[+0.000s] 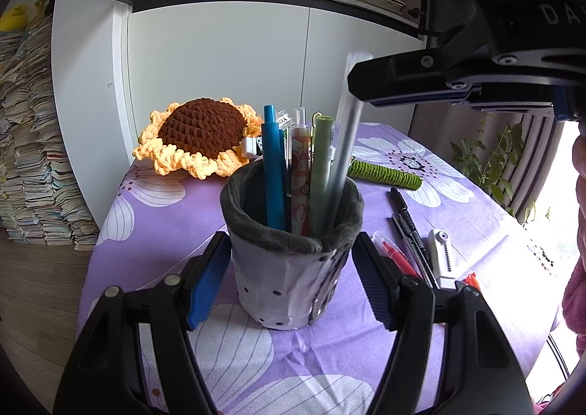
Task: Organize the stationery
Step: 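Lift the white pen and insert it into the held cup, then reach the right gripper toward the black marker on the cloth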
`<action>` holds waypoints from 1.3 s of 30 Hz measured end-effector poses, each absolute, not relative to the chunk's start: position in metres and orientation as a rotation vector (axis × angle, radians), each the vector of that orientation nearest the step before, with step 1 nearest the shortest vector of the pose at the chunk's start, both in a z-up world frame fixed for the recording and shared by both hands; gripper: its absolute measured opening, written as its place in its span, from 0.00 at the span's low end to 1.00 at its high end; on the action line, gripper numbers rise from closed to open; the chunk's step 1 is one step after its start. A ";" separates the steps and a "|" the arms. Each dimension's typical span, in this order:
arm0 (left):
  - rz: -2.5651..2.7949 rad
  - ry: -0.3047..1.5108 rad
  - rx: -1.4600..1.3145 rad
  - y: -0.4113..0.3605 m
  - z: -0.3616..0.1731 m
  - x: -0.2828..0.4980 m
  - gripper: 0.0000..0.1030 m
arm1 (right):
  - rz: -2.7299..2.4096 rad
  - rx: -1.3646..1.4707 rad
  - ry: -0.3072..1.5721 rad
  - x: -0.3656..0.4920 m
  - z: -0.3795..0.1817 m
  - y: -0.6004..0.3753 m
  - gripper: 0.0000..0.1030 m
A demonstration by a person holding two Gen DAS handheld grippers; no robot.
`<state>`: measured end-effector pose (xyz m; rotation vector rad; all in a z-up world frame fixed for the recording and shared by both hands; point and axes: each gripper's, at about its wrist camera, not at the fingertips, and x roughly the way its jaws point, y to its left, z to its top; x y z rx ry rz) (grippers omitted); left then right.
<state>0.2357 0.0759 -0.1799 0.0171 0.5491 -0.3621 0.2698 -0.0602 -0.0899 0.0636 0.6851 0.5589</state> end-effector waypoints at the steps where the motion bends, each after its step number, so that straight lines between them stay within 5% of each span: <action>1: -0.362 0.549 0.017 0.076 -0.180 0.236 0.66 | 0.560 0.063 0.688 0.270 -0.090 -0.060 0.11; 14: -0.362 0.549 0.018 0.076 -0.180 0.236 0.66 | 0.487 0.104 0.695 0.276 -0.085 -0.094 0.11; 24: -0.362 0.549 0.018 0.076 -0.180 0.236 0.66 | 0.243 0.156 1.019 0.323 -0.156 -0.161 0.11; 31: -0.362 0.549 0.018 0.076 -0.180 0.235 0.66 | 0.173 0.202 1.085 0.353 -0.181 -0.177 0.11; 39: -0.362 0.549 0.019 0.076 -0.180 0.236 0.66 | 0.149 0.177 1.140 0.375 -0.198 -0.168 0.29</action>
